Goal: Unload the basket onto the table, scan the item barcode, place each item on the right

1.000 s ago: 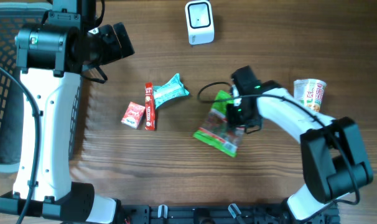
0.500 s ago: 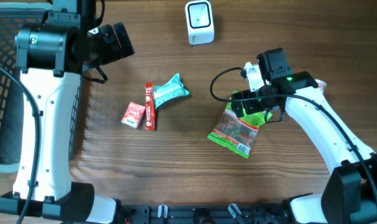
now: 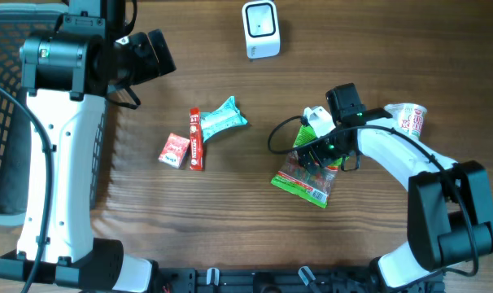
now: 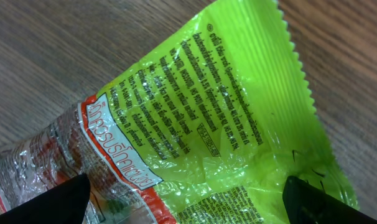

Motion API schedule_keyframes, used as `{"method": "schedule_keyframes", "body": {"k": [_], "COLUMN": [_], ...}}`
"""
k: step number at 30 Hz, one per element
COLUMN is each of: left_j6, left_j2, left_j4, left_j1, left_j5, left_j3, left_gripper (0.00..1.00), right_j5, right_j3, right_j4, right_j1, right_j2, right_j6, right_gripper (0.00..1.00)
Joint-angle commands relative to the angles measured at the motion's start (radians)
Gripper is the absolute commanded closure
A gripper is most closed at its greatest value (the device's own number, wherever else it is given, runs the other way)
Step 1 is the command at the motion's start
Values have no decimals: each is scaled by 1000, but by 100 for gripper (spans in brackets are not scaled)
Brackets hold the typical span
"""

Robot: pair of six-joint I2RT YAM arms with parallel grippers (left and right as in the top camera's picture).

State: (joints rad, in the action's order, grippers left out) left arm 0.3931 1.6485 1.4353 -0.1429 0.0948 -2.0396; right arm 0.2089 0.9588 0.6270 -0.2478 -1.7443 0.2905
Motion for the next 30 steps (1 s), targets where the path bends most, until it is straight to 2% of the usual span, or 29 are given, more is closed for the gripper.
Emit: {"method": "schedule_keyframes", "body": {"k": [1,6,8,11,15,18,23,24,25,26,30], "left_j6": [-20,-20,-20,-20,-20,-20,-20,-20,-20,-20,-20], "left_j2": [1,1,1,1,1,1,1,1,1,1,1], "left_j4": [0,0,0,0,0,0,0,0,0,0,0], "left_j1": [5,5,5,5,5,5,5,5,5,5,5], "left_j5": [-5,-5,-5,-5,-5,-5,-5,-5,-5,-5,-5], "left_j3": [-3,-3,-3,-3,-3,-3,-3,-3,-3,-3,-3], "left_gripper": [0,0,0,0,0,0,0,0,0,0,0], "right_j5": [-31,10,234,364,178,156,147,147,147,146,148], "right_j3": [4,67,67,68,68,68,60,52,31,0,-156], "right_j4": [2,-21,-63,-57,80,175,288,301,304,298,211], "right_j1": [8,67,124,145,145,144,144,144,144,144,144], "right_j2": [-26,-25,-25,-15,60,161,266,265,263,263,263], "right_j6": [-188,-457,-664,-682,-661,-631,-686,-687,-688,-715,-947], "right_gripper": [1,0,0,0,0,0,0,2,16,20,23]}}
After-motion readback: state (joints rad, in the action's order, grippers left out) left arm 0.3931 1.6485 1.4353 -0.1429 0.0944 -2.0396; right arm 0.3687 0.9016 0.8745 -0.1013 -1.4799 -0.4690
